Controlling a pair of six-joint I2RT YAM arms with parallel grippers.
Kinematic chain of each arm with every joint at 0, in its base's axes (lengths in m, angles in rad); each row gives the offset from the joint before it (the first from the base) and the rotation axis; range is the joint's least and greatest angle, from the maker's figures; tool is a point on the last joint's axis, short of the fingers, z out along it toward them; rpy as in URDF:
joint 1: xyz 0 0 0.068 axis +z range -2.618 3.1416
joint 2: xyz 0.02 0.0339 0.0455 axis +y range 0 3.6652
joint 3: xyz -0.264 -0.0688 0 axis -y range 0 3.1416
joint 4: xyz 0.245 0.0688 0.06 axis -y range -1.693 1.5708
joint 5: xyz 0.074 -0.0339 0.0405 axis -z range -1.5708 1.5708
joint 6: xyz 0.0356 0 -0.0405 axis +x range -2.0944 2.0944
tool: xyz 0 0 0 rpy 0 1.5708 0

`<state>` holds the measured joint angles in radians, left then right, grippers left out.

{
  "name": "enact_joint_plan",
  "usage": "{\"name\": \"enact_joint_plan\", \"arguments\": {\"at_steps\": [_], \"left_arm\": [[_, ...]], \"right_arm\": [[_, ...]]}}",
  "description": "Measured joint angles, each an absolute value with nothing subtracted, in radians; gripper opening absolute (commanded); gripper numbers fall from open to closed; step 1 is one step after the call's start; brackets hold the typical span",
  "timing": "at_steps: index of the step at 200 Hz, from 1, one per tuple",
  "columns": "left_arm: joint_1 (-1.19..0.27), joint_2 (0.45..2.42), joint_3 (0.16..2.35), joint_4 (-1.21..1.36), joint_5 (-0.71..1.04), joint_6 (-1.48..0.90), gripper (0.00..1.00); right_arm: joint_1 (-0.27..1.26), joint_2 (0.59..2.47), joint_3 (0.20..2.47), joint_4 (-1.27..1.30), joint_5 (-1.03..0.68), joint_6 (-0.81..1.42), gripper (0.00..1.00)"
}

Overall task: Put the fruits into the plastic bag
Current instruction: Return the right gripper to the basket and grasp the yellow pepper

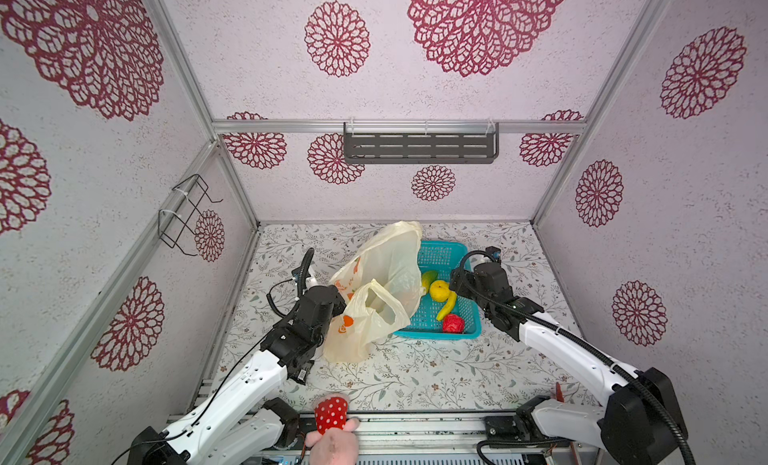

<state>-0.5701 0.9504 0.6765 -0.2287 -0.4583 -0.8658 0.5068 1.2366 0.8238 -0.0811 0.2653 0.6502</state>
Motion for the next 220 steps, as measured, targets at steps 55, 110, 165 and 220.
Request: {"name": "enact_joint_plan", "arguments": {"at_steps": [55, 110, 165, 220], "left_arm": [[-0.57, 0.95, 0.677, -0.228, -0.458, -0.866, 0.0], [-0.57, 0.95, 0.677, -0.229, -0.458, -0.866, 0.0], [-0.57, 0.949, 0.677, -0.23, -0.459, -0.866, 0.0], [-0.57, 0.949, 0.677, -0.23, -0.459, -0.866, 0.0]], "right_arm": [[0.515, 1.404, 0.921, -0.143, 0.181, 0.616, 0.84], [0.508, 1.624, 1.104, -0.249, 0.13, 0.495, 0.84], [0.474, 1.737, 1.15, -0.29, 0.079, 0.437, 0.82], [0.474, 1.789, 1.153, -0.29, 0.029, 0.419, 0.72]]}}
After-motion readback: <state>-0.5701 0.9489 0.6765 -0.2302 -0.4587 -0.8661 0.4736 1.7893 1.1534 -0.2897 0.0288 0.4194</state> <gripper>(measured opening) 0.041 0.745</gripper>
